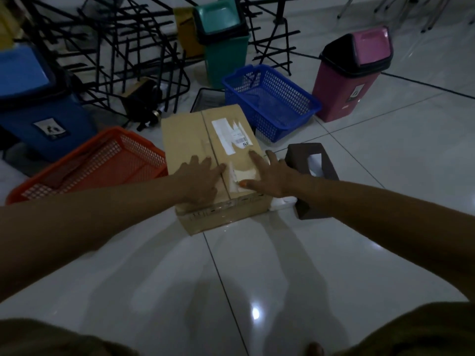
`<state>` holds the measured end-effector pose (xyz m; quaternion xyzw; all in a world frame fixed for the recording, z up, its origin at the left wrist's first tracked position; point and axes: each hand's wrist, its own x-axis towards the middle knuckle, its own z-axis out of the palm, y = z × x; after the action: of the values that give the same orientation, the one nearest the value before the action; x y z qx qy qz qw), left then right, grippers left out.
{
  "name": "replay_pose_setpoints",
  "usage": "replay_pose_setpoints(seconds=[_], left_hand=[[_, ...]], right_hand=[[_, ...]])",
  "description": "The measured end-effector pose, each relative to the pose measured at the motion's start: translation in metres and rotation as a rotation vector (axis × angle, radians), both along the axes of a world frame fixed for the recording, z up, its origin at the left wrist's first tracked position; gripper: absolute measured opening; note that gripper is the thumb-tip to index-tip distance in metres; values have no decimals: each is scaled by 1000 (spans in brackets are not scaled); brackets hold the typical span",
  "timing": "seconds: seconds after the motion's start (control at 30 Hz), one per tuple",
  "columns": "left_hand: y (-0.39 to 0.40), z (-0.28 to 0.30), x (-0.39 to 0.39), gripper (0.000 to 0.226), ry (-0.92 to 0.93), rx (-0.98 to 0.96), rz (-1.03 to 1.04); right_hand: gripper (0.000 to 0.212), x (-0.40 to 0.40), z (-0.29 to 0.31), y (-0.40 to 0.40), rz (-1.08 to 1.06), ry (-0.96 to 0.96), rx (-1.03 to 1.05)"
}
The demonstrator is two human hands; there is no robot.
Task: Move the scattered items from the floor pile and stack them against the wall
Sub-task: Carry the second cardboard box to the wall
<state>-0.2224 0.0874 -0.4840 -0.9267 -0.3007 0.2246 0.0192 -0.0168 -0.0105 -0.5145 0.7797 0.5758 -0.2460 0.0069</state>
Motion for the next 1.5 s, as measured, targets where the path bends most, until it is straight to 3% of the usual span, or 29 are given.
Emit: replay_pose_setpoints(seconds=[0.13,0.27,0.33,0.43,0.5,0.57,0.63,0.8,0.93,1.17,1.37,1.5], left_hand=[[-11,2,-7,67,-23,-40,-82],[1,17,-12,54,-290,-275,12],[12,20,-17,52,-363,-276,56],[16,1,-20,72,-179,-99,239],[5,-13,-17,87,-78,-157,510],[-7,-20,-10,87,-147,-273,668],[-20,-19,-9,92,-178,-305,624],[-30,-20,-26,129,-194,-408,532],[-43,-4,-19,145,-235,-387,667],[-63,101,-26,131,-268,-356,928],[-84,242,-55,141,-261,-336,1018],[-103,352,-81,144,-230,-425,1126]], right_hand=[[96,15,18,10,110,-169,-127],[93,10,14,11,78,-34,-105],[92,4,14,8,104,29,-3],[98,-7,12,0,207,3,11],[109,-13,14,-4,249,-42,-51],[126,-13,15,-6,272,-71,-117],[135,-14,11,-7,267,-94,-110],[130,-26,-2,-6,152,-134,23],[131,-37,20,3,136,-182,63],[128,-65,133,-18,106,-195,37],[129,-99,280,-37,85,-200,2],[132,-124,394,-55,108,-181,7]])
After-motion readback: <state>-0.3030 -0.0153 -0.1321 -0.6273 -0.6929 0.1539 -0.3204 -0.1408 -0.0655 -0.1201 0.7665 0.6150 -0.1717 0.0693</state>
